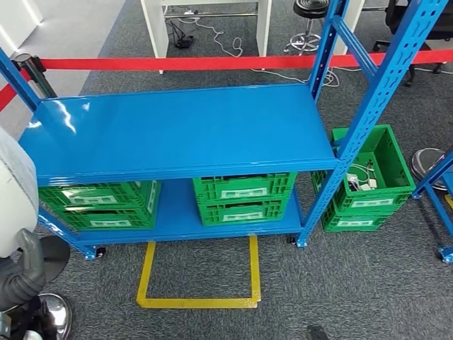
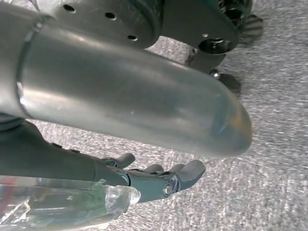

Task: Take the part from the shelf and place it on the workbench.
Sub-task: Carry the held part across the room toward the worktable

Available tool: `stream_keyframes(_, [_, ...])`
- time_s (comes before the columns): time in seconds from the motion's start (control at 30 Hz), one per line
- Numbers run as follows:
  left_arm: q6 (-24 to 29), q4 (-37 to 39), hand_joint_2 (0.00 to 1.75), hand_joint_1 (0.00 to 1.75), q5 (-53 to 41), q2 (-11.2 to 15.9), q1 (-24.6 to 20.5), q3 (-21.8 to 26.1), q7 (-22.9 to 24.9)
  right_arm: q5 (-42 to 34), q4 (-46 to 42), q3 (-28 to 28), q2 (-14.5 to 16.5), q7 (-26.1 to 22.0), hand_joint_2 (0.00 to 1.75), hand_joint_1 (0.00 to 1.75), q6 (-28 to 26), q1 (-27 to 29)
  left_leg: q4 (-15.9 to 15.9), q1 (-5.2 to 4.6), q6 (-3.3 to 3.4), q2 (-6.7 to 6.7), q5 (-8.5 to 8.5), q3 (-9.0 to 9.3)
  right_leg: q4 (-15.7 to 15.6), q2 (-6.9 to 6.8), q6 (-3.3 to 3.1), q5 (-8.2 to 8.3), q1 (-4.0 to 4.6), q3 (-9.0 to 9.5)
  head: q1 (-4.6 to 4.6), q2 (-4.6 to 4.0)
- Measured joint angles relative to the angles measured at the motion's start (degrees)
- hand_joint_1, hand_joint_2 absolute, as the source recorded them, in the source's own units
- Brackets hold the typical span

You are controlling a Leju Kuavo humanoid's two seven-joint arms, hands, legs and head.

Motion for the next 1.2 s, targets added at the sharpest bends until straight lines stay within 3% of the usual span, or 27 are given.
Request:
stream_keyframes(0.03, [0.01,0.0,1.75,1.75,0.0,0.03,0.02,0.02,0.0,-0.02,0.0,-0.07,0.01,0.0,0.0,0.0,-0.02,0.04,3.57,0.03,-0.15,0.0,-1.82,-1.02,0.04,-0.02,-0.04,0.49,0.06,-0.63,-0.01,0.0])
stream_keyframes(0.07, [0.01,0.0,1.75,1.75,-0.01,0.04,0.06,0.04,0.0,-0.04,0.0,-0.14,0.02,0.0,0.0,0.0,-0.01,0.08,5.68,0.04,-0.22,0.0,-2.52,-1.27,0.08,-0.04,0.0,0.93,0.11,-1.23,0.01,0.0])
stream_keyframes(0.1, [0.02,0.0,1.75,1.75,-0.01,0.04,0.09,0.06,0.0,-0.08,0.0,-0.19,0.04,0.01,0.0,0.0,0.0,0.12,5.61,0.04,-0.2,0.0,-2.11,-0.46,0.12,-0.04,0.08,1.31,0.14,-1.78,0.01,0.0])
stream_keyframes(0.13, [0.02,-0.01,1.75,1.75,-0.02,0.04,0.11,0.08,0.0,-0.11,0.0,-0.21,0.08,0.01,0.0,0.0,0.03,0.12,3.24,0.04,-0.11,0.0,-0.91,1.5,0.18,-0.03,0.19,1.64,0.16,-2.24,0.01,0.0])
stream_keyframes(0.23, [-0.09,-0.26,1.75,1.75,-0.55,0.03,0.11,0.07,0.0,-0.22,0.0,-0.26,0.22,-0.12,0.0,0.0,0.16,0.09,-8.48,-0.09,0.6,-0.01,2.18,9.47,0.45,0.06,0.84,2.47,0.33,-3.23,0.04,0.0])
stream_keyframes(0.3, [-0.26,-0.55,1.75,1.75,-1.09,0.02,0.19,0.07,0.0,-0.32,0.0,-0.29,0.27,-0.26,0.0,0.0,0.22,0.09,-11.28,-0.29,1.3,-0.08,2.36,10.96,0.58,0.08,1.47,3.03,0.44,-3.58,0.04,0.0])
stream_keyframes(0.37, [-0.37,-0.75,1.75,1.75,-1.39,0.04,0.3,0.08,0.0,-0.37,0.0,-0.34,0.31,-0.31,0.0,0.0,0.24,0.13,-11.32,-0.24,2.13,-0.05,2.86,10.33,0.78,0.09,2.15,3.23,0.34,-3.98,-0.05,0.0])
stream_keyframes(0.43, [-0.42,-0.92,1.75,1.75,-1.58,0.08,0.4,0.17,0.02,-0.45,0.0,-0.44,0.39,-0.32,0.0,0.0,0.3,0.21,-11.45,-0.07,3.03,0.09,3.6,9.61,3.6,0.11,2.78,0.62,0.24,-5.41,0.08,0.0])
stream_keyframes(0.53, [-0.43,-1.2,1.75,1.75,-1.99,0.1,0.81,0.48,0.11,-0.56,0.0,-0.63,0.56,-0.33,0.0,0.0,0.51,0.23,-11.37,-0.07,3.56,0.23,4.8,8.07,14.43,0.1,3.39,-6.29,0.12,-9.1,0.25,0.0])
stream_keyframes(0.57, [-0.43,-1.25,1.75,1.75,-2.1,0.1,0.95,0.57,0.14,-0.56,0.0,-0.66,0.62,-0.33,0.0,0.0,0.55,0.25,-11.34,-0.1,3.53,0.23,5.2,7.52,16.74,0.1,3.49,-7.16,0.12,-9.48,0.26,0.0])
stream_keyframes(0.6, [-0.43,-1.26,1.75,1.75,-2.19,0.1,1.06,0.63,0.16,-0.56,0.0,-0.67,0.67,-0.33,0.0,0.0,0.57,0.27,-11.31,-0.11,3.45,0.23,5.58,7.01,16.94,0.1,3.54,-6.92,0.11,-8.8,0.26,0.0])
stream_keyframes(0.63, [-0.44,-1.28,1.75,1.75,-2.21,0.1,1.15,0.68,0.17,-0.55,0.0,-0.68,0.69,-0.33,0.0,0.0,0.56,0.27,-11.26,-0.1,3.34,0.21,5.95,6.55,14.76,0.1,3.52,-5.75,0.1,-6.93,0.25,0.0])
stream_keyframes(0.73, [-0.46,-1.41,1.75,1.75,-2.25,0.1,1.26,0.84,0.18,-0.55,0.0,-0.69,0.71,-0.39,0.0,0.0,0.54,0.05,-10.98,-0.14,2.63,0.16,6.85,5.56,2.6,0.21,3.08,-2.45,0.15,1.19,0.21,0.0])
stream_keyframes(0.77, [-0.49,-1.49,1.75,1.75,-2.3,0.1,1.27,0.89,0.19,-0.55,0.0,-0.69,0.75,-0.41,0.0,0.0,0.53,-0.01,-10.84,-0.18,2.31,0.16,7.14,5.38,0.44,0.33,2.79,-2.25,0.21,2.35,0.21,0.0])
stream_keyframes(0.87, [-0.58,-1.72,1.75,1.75,-2.51,0.1,1.31,0.98,0.2,-0.57,0.0,-0.74,0.86,-0.37,0.0,0.0,0.52,0.09,-10.66,-0.15,1.35,0.15,7.79,5.03,-0.1,0.49,1.65,-1.88,0.34,1.71,0.2,0.0])
stream_keyframes(0.9, [-0.58,-1.76,1.75,1.75,-2.55,0.08,1.34,0.99,0.2,-0.58,0.0,-0.76,0.87,-0.34,0.0,0.0,0.52,0.11,-10.19,-0.12,1.05,0.15,7.19,4.72,-0.09,0.41,1.18,-1.58,0.28,1.52,0.14,0.0])
stream_keyframes(0.97, [-0.59,-1.83,1.75,1.75,-2.67,0.04,1.37,1.02,0.19,-0.59,0.0,-0.78,0.89,-0.31,0.0,0.0,0.53,0.06,-5.95,-0.02,0.48,0.15,3.34,2.95,-0.2,0.24,0.37,-0.7,0.11,0.96,0.03,0.0])
stream_keyframes(1.03, [-0.58,-1.84,1.75,1.75,-2.75,0.01,1.42,1.02,0.19,-0.59,0.0,-0.78,0.89,-0.31,0.0,0.0,0.54,0.07,2.06,0.02,0.08,0.16,-1.67,0.11,-0.13,0.18,0.07,0.23,0.18,-0.05,-0.07,0.0])
stream_keyframes(1.07, [-0.58,-1.84,1.75,1.75,-2.76,0.0,1.44,1.02,0.19,-0.59,0.0,-0.78,0.89,-0.31,0.0,0.0,0.55,0.11,5.14,0.02,0.0,0.16,-2.97,-0.73,-0.1,0.14,0.06,0.65,0.22,-0.62,-0.08,0.0])
stream_keyframes(1.1, [-0.57,-1.84,1.75,1.75,-2.76,-0.01,1.47,1.02,0.19,-0.59,0.0,-0.79,0.89,-0.3,0.0,0.0,0.55,0.15,6.33,0.02,0.01,0.16,-3.11,-0.64,-0.08,0.12,0.1,1.01,0.26,-1.14,-0.08,0.0])
stream_keyframes(1.13, [-0.57,-1.84,1.75,1.75,-2.76,-0.01,1.48,1.02,0.19,-0.58,0.0,-0.79,0.89,-0.27,0.0,0.0,0.55,0.16,5.01,0.02,0.11,0.16,-2.12,0.7,-0.07,0.11,0.18,1.32,0.28,-1.57,-0.07,0.0])
stream_keyframes(1.2, [-0.57,-1.84,1.75,1.75,-2.76,-0.02,1.43,1.01,0.2,-0.56,0.0,-0.8,0.89,-0.23,0.0,0.0,0.55,0.14,-2.78,0.01,0.46,0.16,0.96,6.01,-0.03,0.17,0.5,1.87,0.3,-2.16,-0.09,0.0])
